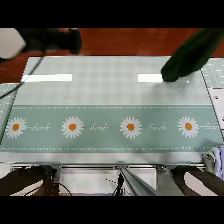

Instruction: Fold the shirts.

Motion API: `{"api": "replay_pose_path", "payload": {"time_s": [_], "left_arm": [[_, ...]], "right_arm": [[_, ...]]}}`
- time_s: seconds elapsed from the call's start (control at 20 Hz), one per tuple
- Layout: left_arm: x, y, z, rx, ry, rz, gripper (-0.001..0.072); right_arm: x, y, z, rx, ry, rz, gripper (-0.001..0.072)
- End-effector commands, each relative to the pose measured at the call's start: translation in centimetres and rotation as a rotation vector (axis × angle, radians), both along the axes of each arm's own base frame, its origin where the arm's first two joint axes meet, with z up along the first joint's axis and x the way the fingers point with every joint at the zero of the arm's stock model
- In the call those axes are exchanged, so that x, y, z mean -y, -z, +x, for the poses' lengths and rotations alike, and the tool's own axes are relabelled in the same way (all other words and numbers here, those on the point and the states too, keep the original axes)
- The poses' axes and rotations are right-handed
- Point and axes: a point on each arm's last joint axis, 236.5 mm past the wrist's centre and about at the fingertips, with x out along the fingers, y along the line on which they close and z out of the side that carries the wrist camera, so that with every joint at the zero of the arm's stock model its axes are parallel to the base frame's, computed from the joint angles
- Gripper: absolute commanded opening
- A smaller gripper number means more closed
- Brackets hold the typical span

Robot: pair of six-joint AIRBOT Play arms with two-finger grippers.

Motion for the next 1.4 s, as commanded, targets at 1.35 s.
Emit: {"api": "replay_pose_path", "payload": {"time_s": [1.35], "left_arm": [[-8.4,-12.1,-14.6,0.071,-0.034,-0.050,0.0720]], "right_arm": [[-48.8,20.2,-16.4,-0.623,-1.106,-0.118,0.0022]]}}
